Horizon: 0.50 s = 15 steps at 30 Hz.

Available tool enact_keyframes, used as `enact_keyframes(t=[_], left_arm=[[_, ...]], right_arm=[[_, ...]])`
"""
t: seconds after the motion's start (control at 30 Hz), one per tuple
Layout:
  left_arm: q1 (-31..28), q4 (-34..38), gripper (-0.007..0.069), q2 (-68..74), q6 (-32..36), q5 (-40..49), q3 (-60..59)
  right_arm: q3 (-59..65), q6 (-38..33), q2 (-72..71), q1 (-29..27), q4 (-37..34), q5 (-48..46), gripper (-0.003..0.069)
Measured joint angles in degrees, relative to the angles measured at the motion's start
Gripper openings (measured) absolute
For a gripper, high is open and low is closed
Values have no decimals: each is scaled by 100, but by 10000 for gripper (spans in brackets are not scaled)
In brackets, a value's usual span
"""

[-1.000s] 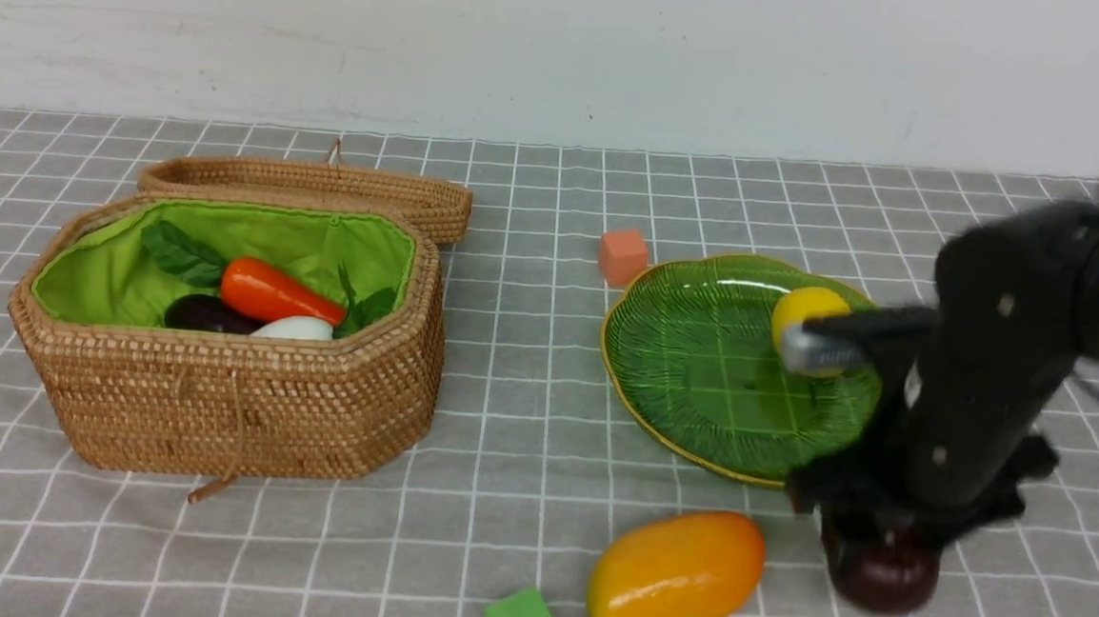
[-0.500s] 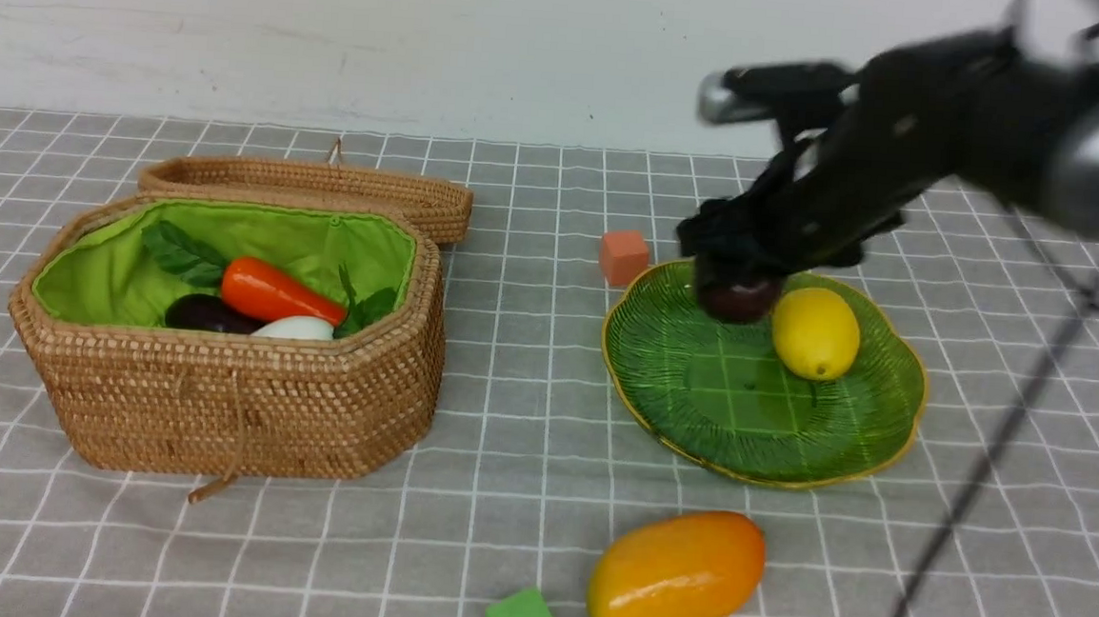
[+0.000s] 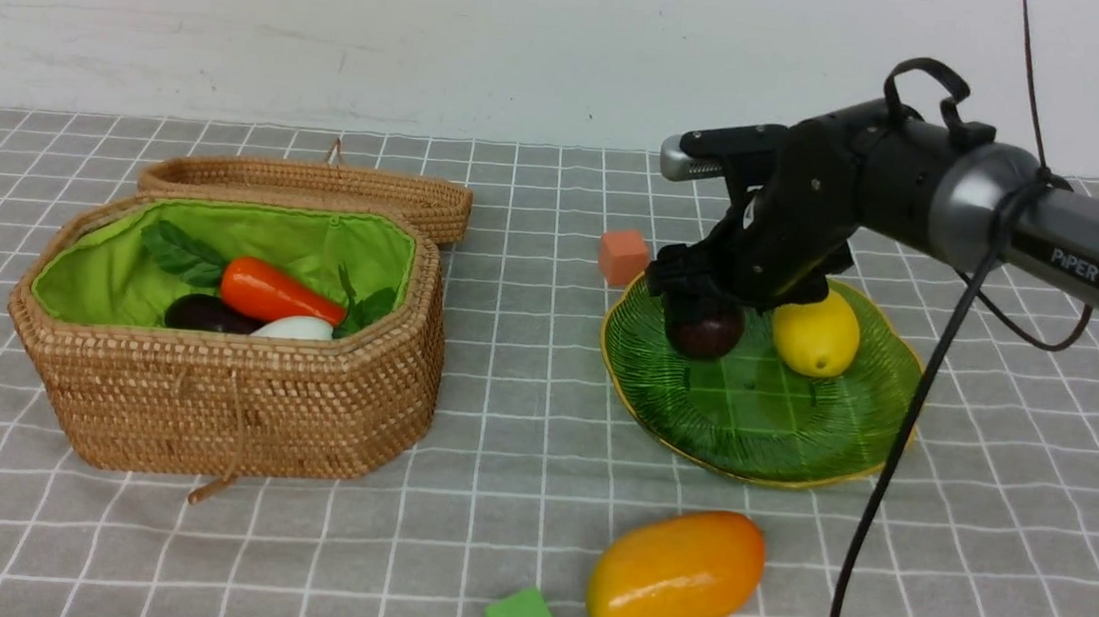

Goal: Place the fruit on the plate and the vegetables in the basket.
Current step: Use the right arm to grab a mangosteen and put it into the right plate, then use the right arm to grab a mango and put it into the right plate

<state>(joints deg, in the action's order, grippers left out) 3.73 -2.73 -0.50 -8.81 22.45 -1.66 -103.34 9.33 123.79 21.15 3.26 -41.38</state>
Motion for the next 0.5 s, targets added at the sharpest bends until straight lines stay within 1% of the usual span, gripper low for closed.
enact_keyframes(t=[0.2,0.23,0.3,0.33,0.4,0.5], left_arm=[[0,0,144,0,0,0,0],[0,0,144,0,0,0,0],[0,0,144,0,0,0,0],[0,0,144,0,0,0,0],[0,0,144,0,0,0,0],[0,0,144,0,0,0,0]], right_arm=[[0,-38,-249,13,0,-528,643],[0,-243,-474,51,0,-728,627],[90,-703,-873,149,-67,-1025,603],[200,-1070,-1137,237,-140,-1144,591],[597,-2039,-1727,493,-326,-1219,573],[1471,-3292,-2228,831,-548,-1114,566]])
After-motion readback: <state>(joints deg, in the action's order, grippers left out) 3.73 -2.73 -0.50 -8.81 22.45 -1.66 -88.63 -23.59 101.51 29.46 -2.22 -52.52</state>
